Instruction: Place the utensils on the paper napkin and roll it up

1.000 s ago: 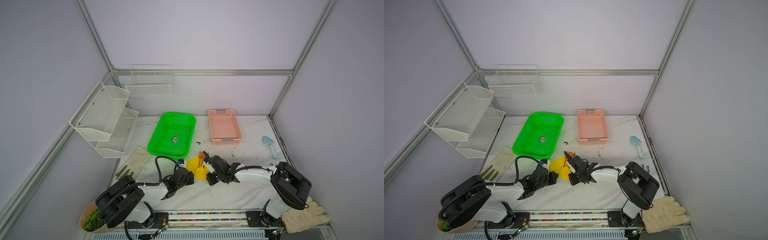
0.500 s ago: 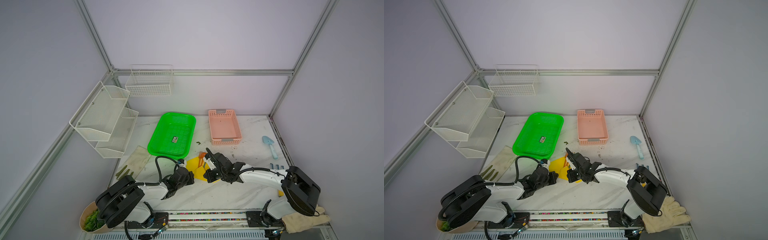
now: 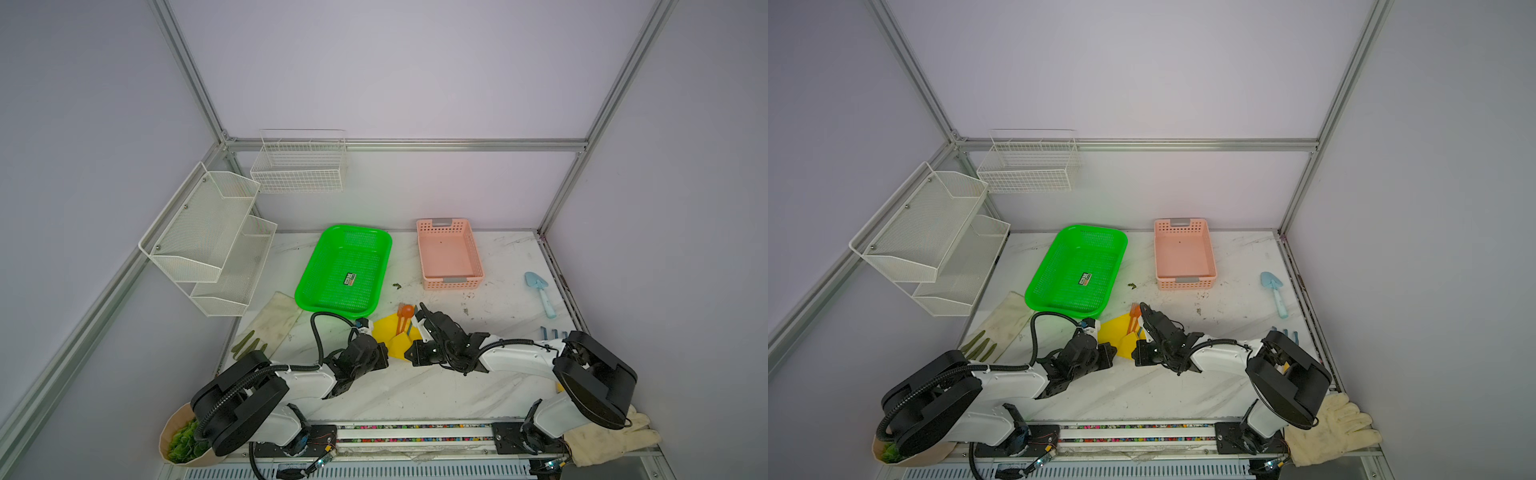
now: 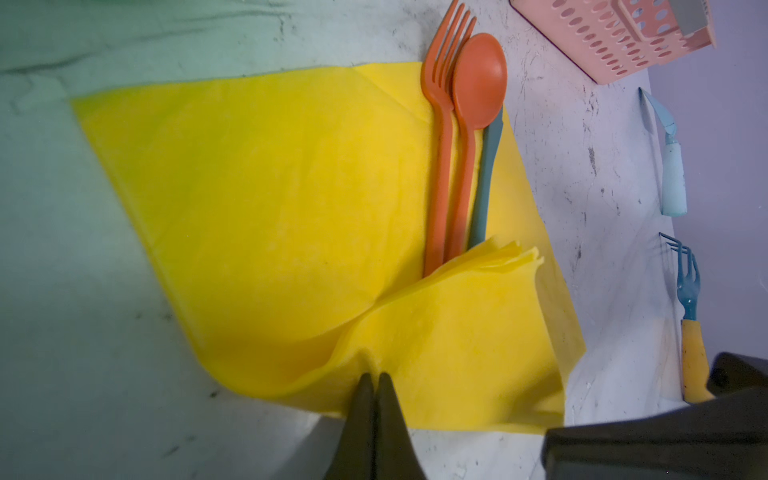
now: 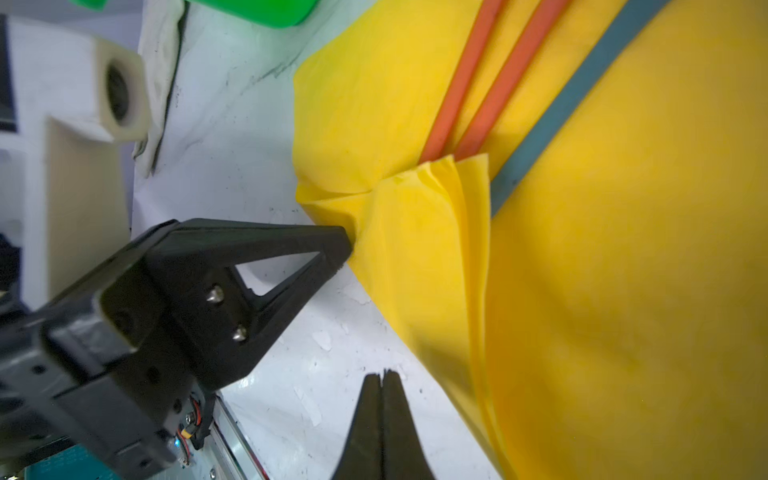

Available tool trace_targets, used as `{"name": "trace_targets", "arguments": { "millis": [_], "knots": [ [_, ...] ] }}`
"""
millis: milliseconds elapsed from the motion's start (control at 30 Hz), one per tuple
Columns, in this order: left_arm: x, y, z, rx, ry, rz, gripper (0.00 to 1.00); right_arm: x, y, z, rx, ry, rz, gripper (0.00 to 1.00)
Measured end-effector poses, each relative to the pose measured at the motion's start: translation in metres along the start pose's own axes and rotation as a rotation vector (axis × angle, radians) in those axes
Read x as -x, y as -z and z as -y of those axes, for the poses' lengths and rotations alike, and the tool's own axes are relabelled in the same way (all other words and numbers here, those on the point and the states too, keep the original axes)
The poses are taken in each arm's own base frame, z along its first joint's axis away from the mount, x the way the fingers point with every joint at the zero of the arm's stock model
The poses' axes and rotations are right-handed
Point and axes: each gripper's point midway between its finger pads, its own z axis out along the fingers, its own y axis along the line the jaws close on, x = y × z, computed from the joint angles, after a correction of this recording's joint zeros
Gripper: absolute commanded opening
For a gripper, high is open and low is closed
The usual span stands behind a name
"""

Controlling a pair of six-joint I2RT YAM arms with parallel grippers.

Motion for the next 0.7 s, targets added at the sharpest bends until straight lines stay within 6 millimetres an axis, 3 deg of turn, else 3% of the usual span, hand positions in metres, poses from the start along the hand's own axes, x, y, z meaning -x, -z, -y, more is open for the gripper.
{"name": "trace_targets", "arguments": {
  "millis": [700],
  "knots": [
    [0.0, 0.0, 0.0, 0.0, 0.0, 0.0, 0.0, -0.002, -0.01, 0.02, -0.056, -0.039, 0.012, 0.0]
  ]
}}
